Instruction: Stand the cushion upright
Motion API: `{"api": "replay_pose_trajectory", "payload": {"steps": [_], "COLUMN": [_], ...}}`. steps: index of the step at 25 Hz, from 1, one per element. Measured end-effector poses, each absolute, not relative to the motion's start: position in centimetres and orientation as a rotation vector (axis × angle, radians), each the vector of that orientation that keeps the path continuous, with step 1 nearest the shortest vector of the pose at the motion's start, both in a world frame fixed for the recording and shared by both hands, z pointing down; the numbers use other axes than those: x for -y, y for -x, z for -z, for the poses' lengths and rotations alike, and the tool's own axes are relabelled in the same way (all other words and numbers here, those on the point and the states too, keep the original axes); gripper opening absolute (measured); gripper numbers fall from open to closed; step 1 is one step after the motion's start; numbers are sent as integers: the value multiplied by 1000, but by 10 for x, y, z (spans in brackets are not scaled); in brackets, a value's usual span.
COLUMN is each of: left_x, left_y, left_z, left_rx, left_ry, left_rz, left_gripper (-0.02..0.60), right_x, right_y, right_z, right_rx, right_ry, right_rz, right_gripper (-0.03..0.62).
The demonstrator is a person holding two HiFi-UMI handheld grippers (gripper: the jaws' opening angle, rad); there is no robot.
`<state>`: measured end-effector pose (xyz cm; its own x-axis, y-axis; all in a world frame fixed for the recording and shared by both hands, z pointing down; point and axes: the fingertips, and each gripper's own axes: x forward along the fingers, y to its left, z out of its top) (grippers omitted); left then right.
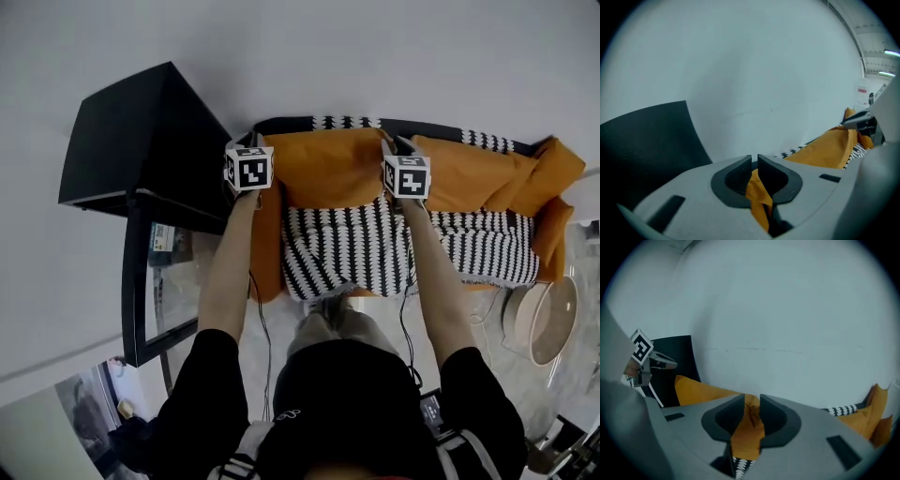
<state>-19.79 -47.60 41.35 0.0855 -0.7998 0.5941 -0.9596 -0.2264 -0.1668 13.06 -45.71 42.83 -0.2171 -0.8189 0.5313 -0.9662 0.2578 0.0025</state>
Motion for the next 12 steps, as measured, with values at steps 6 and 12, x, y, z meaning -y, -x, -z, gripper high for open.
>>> {"api": "replay_pose_trajectory", "payload": {"steps": [6, 12], "left_x": [448, 408], "left_y": [151, 126], "left_z": [-377, -335], "left_rx": [1732, 1710], "left_ry": [-2227, -2282], "left_rz": [-658, -415], "left_gripper": [37, 28], "right_x": [442, 404], "right_y": [-111, -92], "right_z": [-394, -334], "right_rx": [2187, 2410], "right_ry": [-1641, -1673], "right_rz": [-392, -402], "right_gripper": [80, 31]}}
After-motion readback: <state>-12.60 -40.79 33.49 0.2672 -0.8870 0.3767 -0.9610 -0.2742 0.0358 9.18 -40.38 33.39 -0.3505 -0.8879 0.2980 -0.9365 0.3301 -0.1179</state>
